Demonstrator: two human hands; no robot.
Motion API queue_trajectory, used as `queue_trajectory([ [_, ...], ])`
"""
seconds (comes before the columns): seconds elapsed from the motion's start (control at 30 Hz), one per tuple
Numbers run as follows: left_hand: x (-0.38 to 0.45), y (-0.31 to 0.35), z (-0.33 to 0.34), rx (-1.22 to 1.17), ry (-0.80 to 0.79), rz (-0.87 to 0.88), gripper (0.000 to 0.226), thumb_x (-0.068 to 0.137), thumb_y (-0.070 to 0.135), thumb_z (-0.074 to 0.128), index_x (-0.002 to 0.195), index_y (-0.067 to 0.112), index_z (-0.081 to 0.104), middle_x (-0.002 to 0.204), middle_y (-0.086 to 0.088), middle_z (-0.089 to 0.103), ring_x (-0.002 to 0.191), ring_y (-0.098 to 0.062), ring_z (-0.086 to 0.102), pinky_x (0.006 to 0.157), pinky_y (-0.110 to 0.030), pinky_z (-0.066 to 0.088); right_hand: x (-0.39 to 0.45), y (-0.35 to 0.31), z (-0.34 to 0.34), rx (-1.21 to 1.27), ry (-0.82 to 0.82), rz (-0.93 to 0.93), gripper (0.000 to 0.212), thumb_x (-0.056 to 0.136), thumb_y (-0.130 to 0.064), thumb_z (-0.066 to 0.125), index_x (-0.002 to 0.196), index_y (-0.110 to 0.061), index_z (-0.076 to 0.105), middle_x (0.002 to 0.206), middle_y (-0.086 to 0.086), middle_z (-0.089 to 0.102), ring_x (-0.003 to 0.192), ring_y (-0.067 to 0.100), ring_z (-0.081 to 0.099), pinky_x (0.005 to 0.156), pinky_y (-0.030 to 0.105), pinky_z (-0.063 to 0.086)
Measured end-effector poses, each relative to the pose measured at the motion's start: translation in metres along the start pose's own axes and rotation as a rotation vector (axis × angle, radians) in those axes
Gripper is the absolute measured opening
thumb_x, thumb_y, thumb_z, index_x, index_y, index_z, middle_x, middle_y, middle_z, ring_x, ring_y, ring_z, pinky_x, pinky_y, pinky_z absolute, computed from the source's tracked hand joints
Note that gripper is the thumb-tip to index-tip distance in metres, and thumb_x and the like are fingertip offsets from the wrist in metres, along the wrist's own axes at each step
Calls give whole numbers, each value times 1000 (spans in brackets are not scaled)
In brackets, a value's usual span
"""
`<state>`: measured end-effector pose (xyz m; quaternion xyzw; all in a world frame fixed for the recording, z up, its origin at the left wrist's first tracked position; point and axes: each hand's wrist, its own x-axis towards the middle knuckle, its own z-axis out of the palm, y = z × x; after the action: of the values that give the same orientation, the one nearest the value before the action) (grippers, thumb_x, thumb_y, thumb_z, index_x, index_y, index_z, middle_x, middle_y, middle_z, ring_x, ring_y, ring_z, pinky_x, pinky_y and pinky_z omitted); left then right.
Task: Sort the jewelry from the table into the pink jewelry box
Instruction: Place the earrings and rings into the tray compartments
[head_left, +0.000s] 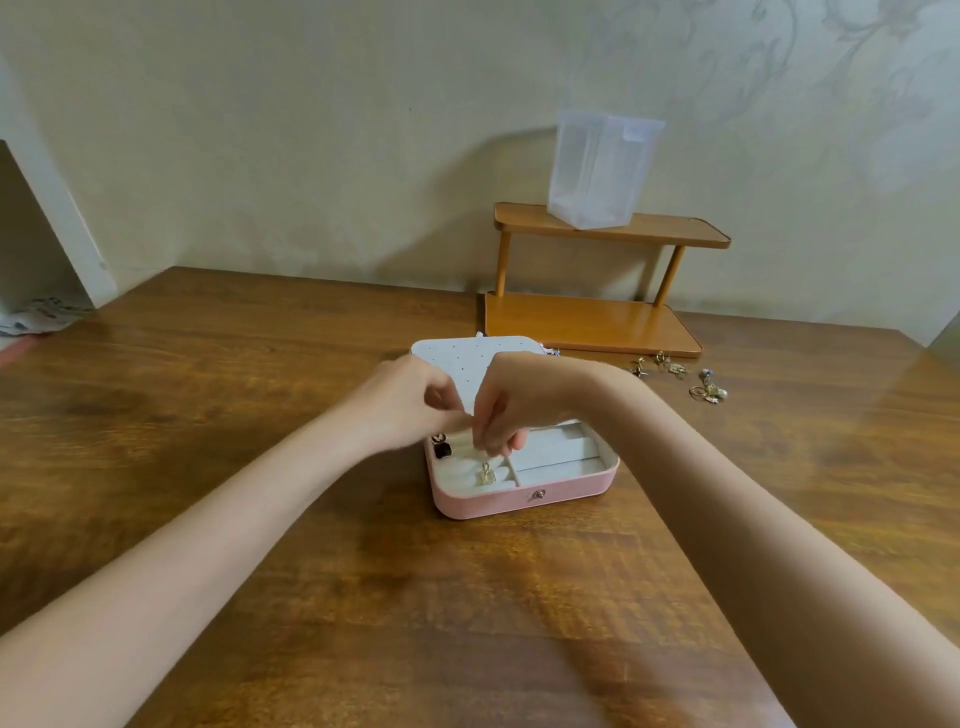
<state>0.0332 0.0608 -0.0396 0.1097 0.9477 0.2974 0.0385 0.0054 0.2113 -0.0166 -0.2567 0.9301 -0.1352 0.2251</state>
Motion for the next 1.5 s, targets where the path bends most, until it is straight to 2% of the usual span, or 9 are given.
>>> queue_trajectory([
  [0.1, 21, -1, -3, 20, 93, 4, 11, 85, 28, 65, 91, 20, 69, 99, 5, 64, 94, -11, 56, 79, -27, 42, -7, 18, -17, 101, 159, 35, 12, 86, -7, 62, 93, -8, 72, 78, 1, 70, 63, 4, 64, 65, 14, 53],
  [0.23, 46, 1, 11, 84, 93, 44, 18, 89, 27, 58, 105, 21, 64, 112, 4, 60, 101, -12, 51, 82, -27, 39, 1, 60, -19, 38, 466, 279, 18, 91, -5, 54, 103, -1, 67, 92, 10, 67, 75, 17, 63, 66, 21, 53],
  [0.4, 52, 2, 20, 96, -141, 174, 21, 83, 37, 66, 98, 23, 65, 97, 10, 53, 93, -5, 50, 79, -23, 41, 6, 85, 4, 131, 430, 354, 22, 88, -5, 56, 107, -2, 67, 101, 14, 68, 79, 21, 61, 71, 27, 50],
  [0.53, 55, -6, 9, 144, -175, 161, 6, 83, 31, 66, 85, 25, 67, 88, 11, 59, 76, 0, 49, 67, -16, 41, 6, 88, -7, 384, 338, 300, 20, 88, -4, 58, 107, -4, 67, 101, 12, 68, 81, 21, 68, 75, 29, 57],
  [0.7, 58, -12, 5, 136, -182, 157, 9, 83, 25, 65, 77, 29, 63, 86, 6, 63, 69, -1, 50, 66, -15, 42, 39, 106, -24, 88, 538, 347, 41, 92, 5, 44, 129, -9, 52, 130, 15, 54, 114, 30, 54, 85, 28, 45],
  [0.87, 61, -15, 7, 133, -167, 151, 11, 84, 24, 63, 75, 30, 62, 85, 7, 63, 68, -1, 50, 65, -15, 42, 68, 113, -13, -47, 406, 226, 58, 90, 10, 38, 139, -20, 43, 139, 10, 37, 128, 31, 36, 102, 34, 37],
  [1.17, 60, -12, 13, 143, -138, 132, 10, 86, 24, 61, 77, 28, 61, 84, 9, 59, 69, 0, 48, 63, -13, 40, 41, 126, -14, -53, 367, 176, 55, 87, 16, 34, 123, -17, 61, 132, 6, 47, 123, 25, 42, 95, 27, 39],
  [1.37, 55, -8, 14, 169, -122, 131, 10, 87, 22, 59, 78, 26, 60, 81, 10, 56, 67, 0, 47, 60, -12, 36, 7, 131, -32, -5, 149, 264, 49, 85, 15, 34, 100, -14, 72, 114, 6, 66, 104, 18, 59, 89, 31, 49],
  [1.5, 55, -5, 12, 181, -127, 108, 9, 87, 23, 60, 79, 25, 60, 78, 13, 55, 66, 1, 47, 58, -11, 35, 3, 125, -38, 57, 244, 224, 37, 89, 8, 42, 96, -12, 72, 108, 4, 67, 96, 14, 60, 82, 26, 49],
])
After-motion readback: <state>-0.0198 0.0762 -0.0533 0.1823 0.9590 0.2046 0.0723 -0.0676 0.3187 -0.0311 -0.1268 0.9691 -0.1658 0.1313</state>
